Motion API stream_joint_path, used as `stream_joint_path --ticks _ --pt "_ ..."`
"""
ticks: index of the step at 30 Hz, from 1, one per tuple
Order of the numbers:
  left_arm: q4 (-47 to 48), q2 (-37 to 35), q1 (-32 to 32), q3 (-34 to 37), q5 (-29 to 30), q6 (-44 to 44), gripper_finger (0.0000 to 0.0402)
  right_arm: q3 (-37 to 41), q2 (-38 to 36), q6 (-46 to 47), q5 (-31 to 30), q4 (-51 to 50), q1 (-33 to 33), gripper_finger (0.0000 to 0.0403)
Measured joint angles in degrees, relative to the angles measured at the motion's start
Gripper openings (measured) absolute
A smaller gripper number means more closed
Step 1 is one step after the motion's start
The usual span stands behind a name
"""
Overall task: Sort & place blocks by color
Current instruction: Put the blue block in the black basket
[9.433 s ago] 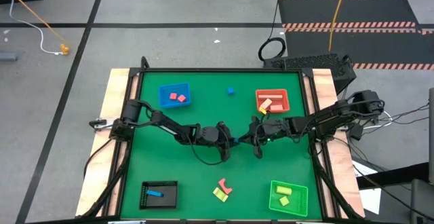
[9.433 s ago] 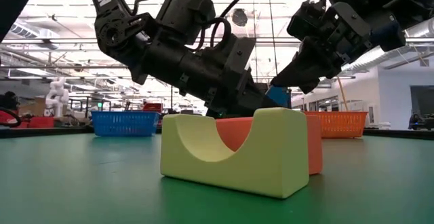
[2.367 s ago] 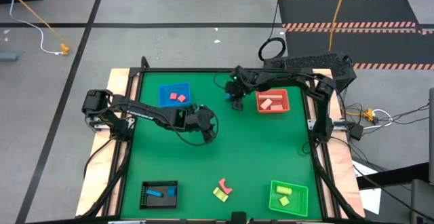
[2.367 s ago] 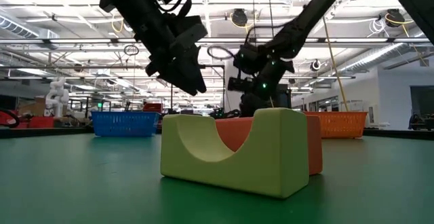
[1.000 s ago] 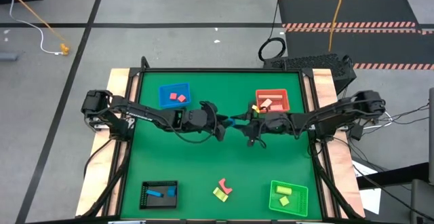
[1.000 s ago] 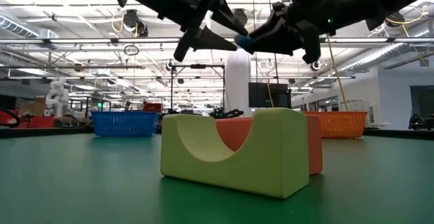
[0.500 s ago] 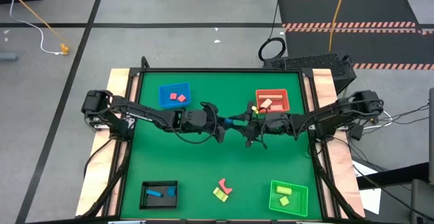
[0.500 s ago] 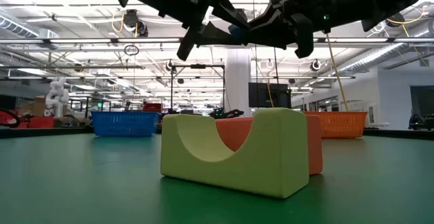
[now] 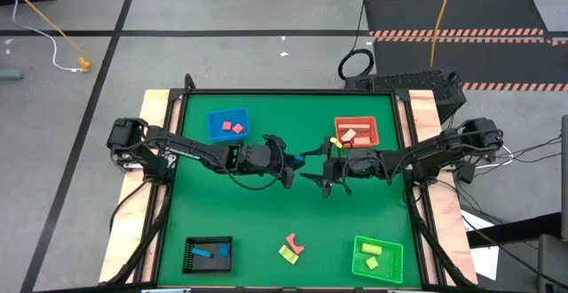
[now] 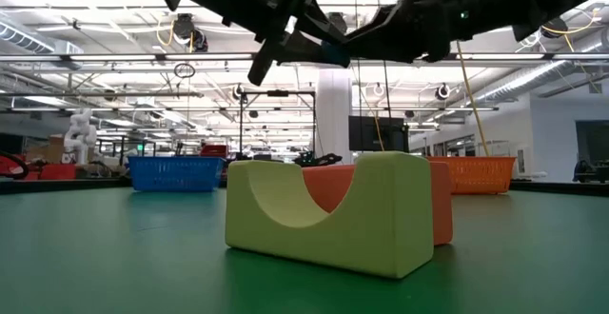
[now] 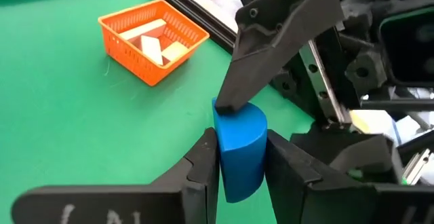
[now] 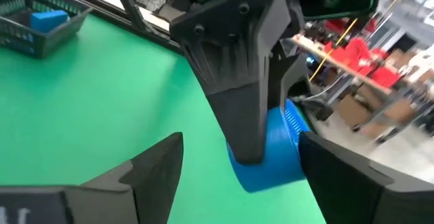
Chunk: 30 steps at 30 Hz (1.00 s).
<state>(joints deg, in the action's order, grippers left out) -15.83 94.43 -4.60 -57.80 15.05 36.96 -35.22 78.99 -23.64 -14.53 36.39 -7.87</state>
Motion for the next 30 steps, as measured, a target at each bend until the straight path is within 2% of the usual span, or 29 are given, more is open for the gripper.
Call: stream_joint_path --ticks 5,10,15,21,25,28,30 --pt "4.39 0.00 -0.91 0.00 -0.63 0.31 0.0087 -0.02 -0.01 6.65 -0.41 -2.60 -2.91 0.0278" --pt "13.19 0.00 -3.29 0.00 -4.46 3.33 0.0087 0.04 -0.01 17.55 0.07 -6.85 -7.63 0.0269" --pt "21.80 0.00 -7.69 0.00 -11.29 10.58 0.0087 0.07 0.03 30.08 0.23 -9.82 -13.06 0.0267" --pt "25.46 -0.01 -15.21 -0.02 -18.69 21.91 0.0087 0.07 0.02 44.11 0.05 -9.96 -18.78 0.0267" --pt "24.75 -1.05 -21.32 -0.12 -18.58 29.48 0.0087 0.07 1.17 52.92 -0.06 -8.49 -21.81 0.0267" --pt "27.05 -1.64 -26.39 -0.08 -17.64 35.00 0.0087 0.07 3.93 57.03 -0.19 -3.20 -23.87 0.0267" --pt "28.39 -1.85 -28.06 -0.14 -19.95 37.43 0.0087 0.07 6.56 58.08 -0.19 1.45 -25.21 0.0267"
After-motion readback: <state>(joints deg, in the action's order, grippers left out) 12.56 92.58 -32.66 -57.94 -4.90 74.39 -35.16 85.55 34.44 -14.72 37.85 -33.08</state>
